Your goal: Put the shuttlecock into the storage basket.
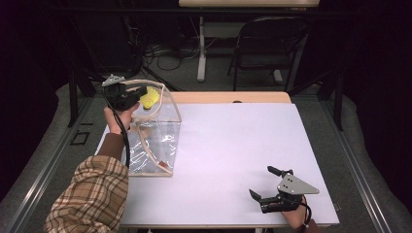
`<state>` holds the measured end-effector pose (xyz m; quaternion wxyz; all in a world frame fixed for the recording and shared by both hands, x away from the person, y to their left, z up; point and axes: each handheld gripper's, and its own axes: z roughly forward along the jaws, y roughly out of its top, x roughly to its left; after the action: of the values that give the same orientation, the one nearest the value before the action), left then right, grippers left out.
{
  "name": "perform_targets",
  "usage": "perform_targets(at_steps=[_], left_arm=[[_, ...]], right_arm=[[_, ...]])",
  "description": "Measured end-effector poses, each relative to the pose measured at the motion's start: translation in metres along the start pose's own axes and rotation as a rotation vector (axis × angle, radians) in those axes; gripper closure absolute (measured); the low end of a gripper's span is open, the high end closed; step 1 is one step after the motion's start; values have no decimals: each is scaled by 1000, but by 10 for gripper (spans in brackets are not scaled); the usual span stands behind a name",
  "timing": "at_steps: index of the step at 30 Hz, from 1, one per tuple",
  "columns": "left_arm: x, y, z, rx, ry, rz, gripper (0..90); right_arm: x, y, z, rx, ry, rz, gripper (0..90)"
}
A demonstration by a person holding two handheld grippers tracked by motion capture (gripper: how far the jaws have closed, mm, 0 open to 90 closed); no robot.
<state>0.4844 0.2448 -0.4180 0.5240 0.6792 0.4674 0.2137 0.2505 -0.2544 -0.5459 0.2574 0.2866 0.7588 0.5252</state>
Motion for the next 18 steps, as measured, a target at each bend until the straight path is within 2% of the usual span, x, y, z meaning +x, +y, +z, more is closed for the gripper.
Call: perform_targets(at_steps=[18], left_arm=[[1,-6,10,50,-6,-1,898]], right_arm=[[0,0,0,-2,0,0,10]])
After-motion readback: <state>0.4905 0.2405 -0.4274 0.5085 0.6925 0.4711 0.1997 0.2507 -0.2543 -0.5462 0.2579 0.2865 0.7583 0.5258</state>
